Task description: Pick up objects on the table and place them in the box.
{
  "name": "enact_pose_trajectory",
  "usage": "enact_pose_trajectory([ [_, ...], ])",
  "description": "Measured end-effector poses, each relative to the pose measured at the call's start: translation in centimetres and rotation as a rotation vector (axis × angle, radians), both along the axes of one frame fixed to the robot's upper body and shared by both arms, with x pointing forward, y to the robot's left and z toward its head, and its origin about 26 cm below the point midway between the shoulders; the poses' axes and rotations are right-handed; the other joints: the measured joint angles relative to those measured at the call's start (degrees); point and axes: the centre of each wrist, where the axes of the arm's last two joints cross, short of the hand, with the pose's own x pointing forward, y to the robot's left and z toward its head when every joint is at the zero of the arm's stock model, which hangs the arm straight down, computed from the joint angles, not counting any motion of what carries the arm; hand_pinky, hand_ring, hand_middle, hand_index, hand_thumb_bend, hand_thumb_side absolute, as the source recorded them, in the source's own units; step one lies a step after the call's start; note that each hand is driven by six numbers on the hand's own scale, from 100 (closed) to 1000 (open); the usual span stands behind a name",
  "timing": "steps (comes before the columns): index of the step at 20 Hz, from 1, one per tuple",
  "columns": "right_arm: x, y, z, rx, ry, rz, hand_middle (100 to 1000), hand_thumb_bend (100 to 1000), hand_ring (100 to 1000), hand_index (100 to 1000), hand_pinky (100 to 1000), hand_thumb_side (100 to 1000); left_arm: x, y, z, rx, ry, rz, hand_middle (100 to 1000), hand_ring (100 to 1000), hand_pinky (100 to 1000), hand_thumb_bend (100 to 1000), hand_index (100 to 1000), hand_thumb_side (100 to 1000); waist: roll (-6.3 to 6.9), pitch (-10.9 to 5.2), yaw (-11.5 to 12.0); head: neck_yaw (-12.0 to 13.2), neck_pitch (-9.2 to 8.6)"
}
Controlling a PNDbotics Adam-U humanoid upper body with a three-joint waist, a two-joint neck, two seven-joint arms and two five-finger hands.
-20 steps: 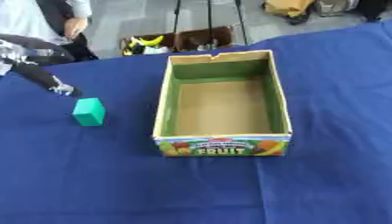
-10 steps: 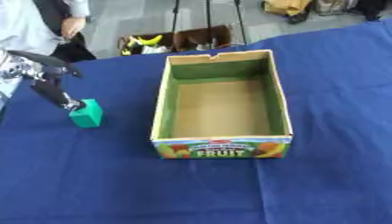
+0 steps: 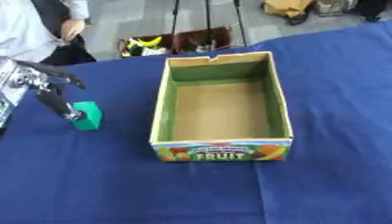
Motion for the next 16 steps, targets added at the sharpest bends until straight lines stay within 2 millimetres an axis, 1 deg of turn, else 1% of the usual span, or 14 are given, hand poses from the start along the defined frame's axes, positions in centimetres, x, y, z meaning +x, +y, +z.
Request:
enact_pose_trajectory([
  [3, 0.0, 0.0, 0.1, 0.000, -0.002, 0.002, 820, 100, 906, 923, 867, 1000, 0.4, 0.0, -1.3, 0.012, 0.034, 0.014, 1000, 779, 813, 435, 1000, 536, -0.03, 0.81, -0.20, 0.16, -0.03],
  [4, 0.0, 0.0, 0.1, 0.000, -0.003, 0.003, 820, 100, 906, 923, 867, 1000, 0.5, -0.1, -1.5, 0.012, 0.041, 0.016, 1000, 778, 812, 426, 1000, 534, -0.02, 0.83, -0.24, 0.20, -0.03],
  [9, 0.0, 0.0, 0.1, 0.003, -0.003, 0.005, 818, 100, 906, 923, 868, 1000, 0.7, 0.2, -2.0, 0.011, 0.059, 0.025, 997, 771, 807, 428, 1000, 535, 0.00, 0.94, -0.27, 0.45, -0.06],
  [14, 0.0, 0.1, 0.3, 0.005, -0.010, 0.009, 817, 100, 906, 923, 868, 1000, 0.9, 0.1, -2.5, -0.008, 0.074, 0.023, 985, 767, 803, 424, 1000, 534, 0.03, 1.31, -0.70, 0.96, -0.52],
  [15, 0.0, 0.1, 0.3, 0.005, -0.010, 0.009, 816, 100, 906, 922, 868, 1000, 0.9, 0.1, -2.5, -0.010, 0.075, 0.022, 944, 753, 790, 423, 1000, 535, 0.05, 1.31, -0.72, 0.98, -0.53],
  [16, 0.0, 0.1, 0.3, 0.006, -0.010, 0.009, 815, 100, 906, 922, 868, 1000, 0.9, 0.1, -2.5, -0.013, 0.074, 0.021, 931, 747, 782, 422, 1000, 534, 0.05, 1.32, -0.73, 1.00, -0.54],
])
